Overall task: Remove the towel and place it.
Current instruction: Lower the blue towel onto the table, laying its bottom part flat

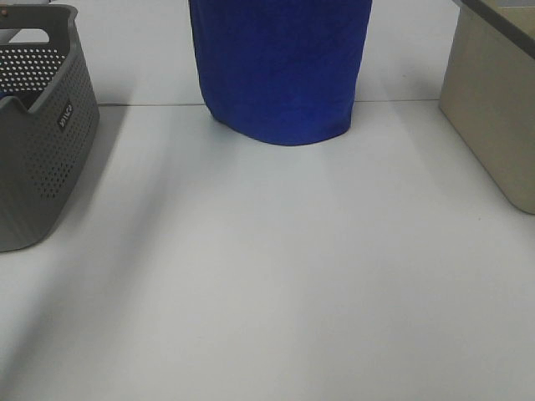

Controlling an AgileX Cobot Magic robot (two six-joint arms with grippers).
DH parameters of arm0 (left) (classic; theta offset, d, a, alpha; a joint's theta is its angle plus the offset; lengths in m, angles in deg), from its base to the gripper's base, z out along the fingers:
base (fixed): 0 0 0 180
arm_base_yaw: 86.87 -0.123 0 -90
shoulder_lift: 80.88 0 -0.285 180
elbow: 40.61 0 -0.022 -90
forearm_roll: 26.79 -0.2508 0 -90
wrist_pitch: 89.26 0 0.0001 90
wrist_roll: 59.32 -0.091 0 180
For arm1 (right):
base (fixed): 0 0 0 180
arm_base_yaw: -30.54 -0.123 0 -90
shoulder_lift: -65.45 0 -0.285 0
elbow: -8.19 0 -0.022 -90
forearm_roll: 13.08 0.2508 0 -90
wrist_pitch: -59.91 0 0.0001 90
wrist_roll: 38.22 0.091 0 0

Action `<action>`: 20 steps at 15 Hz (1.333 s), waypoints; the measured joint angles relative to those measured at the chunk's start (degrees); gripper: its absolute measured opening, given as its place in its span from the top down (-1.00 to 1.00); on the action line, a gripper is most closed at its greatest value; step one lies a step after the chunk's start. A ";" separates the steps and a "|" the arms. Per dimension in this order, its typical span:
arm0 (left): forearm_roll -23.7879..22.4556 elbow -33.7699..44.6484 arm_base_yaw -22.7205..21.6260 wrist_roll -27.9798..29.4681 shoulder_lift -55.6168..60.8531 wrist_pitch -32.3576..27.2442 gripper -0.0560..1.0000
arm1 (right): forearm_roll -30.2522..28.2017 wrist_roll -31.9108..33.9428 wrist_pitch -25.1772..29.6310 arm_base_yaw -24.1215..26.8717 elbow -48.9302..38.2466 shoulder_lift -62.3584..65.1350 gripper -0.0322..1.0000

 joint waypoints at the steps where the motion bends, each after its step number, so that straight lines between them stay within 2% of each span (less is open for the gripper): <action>1: 0.06 0.00 0.06 1.49 0.00 -1.83 0.89 | 0.86 0.00 2.98 0.00 0.00 0.00 0.91; 3: 0.17 -0.06 0.46 4.30 0.00 -6.76 0.89 | 2.58 0.00 8.94 0.00 0.00 0.00 0.91; 7: 4.18 -0.06 4.76 5.61 2.12 -28.76 0.89 | 7.10 0.00 25.90 0.00 0.00 4.18 0.91; 8: 6.93 -0.06 5.96 3.72 3.72 -33.69 0.89 | 7.73 0.00 29.51 0.00 0.00 6.25 0.91; 11: 19.94 -0.11 7.79 -4.35 9.45 -48.59 0.89 | 9.40 0.00 39.42 0.00 0.06 11.69 0.91; 13: 26.93 -0.11 7.79 -6.02 12.95 -62.22 0.89 | 10.94 0.00 48.59 0.00 0.06 13.64 0.91; 14: 29.39 -0.11 7.85 -6.36 14.50 -71.22 0.89 | 13.18 0.11 55.52 -0.29 0.06 15.01 0.91; 15: 30.31 -0.11 7.96 -6.42 15.64 -73.85 0.89 | 14.32 0.74 59.13 -0.40 0.06 16.16 0.91; 17: 32.77 -0.11 8.02 -6.82 18.05 -75.06 0.89 | 15.41 3.44 64.57 -0.46 0.06 18.33 0.91; 20: 35.98 -0.11 8.02 -7.28 20.34 -75.34 0.89 | 15.64 5.84 67.32 -0.46 0.06 20.51 0.91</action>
